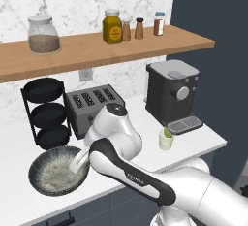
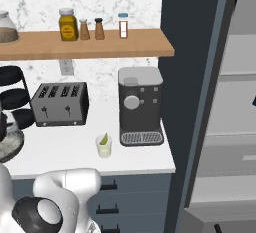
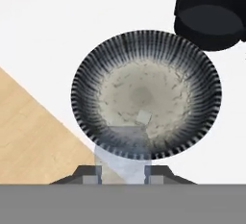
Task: Grab a lemon wedge from the fridge and one ice cube from the ice bowl, and put them in the glass of lemonade.
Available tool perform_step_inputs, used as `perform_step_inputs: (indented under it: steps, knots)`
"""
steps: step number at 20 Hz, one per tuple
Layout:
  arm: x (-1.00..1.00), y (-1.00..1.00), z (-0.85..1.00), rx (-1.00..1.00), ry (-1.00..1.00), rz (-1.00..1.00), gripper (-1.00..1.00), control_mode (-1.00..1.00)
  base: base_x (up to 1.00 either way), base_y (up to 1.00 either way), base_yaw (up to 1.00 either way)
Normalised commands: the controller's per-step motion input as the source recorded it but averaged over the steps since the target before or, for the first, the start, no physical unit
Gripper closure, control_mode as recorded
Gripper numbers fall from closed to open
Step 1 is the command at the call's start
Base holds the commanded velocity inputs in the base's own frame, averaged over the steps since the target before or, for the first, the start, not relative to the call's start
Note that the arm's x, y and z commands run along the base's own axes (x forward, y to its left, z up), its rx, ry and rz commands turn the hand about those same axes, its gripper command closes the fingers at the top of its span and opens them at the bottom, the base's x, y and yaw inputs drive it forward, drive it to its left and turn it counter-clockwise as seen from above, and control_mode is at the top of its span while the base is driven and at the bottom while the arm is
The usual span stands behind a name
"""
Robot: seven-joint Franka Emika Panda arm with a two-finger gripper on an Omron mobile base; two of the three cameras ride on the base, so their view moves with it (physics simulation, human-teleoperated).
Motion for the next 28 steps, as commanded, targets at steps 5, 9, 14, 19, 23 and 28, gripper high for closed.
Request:
perform_step_inputs:
  steps: [5,9,14,19,23,28]
  knots:
    - [-0.19,-0.65,0.29,-0.17,0.13,-0.09,1.0,-1.0,0.0,0.0,0.0]
    - [-0.07,-0.88,0.1,-0.16,0.04,-0.16,1.0,-1.0,0.0,0.0,0.0]
    - [0.0,-0.98,0.0,-0.06,-0.01,-0.13,1.0,-1.0,0.0,0.0,0.0]
    - [0.01,-1.0,0.06,-0.01,-0.04,-0.13,1.0,-1.0,0.0,0.0,0.0]
    - [0.16,-1.0,0.28,0.0,-0.01,-0.15,1.0,-1.0,0.0,0.0,0.0]
    - [0.29,-0.95,0.27,0.0,0.0,-0.16,1.0,-1.0,0.0,0.0,0.0]
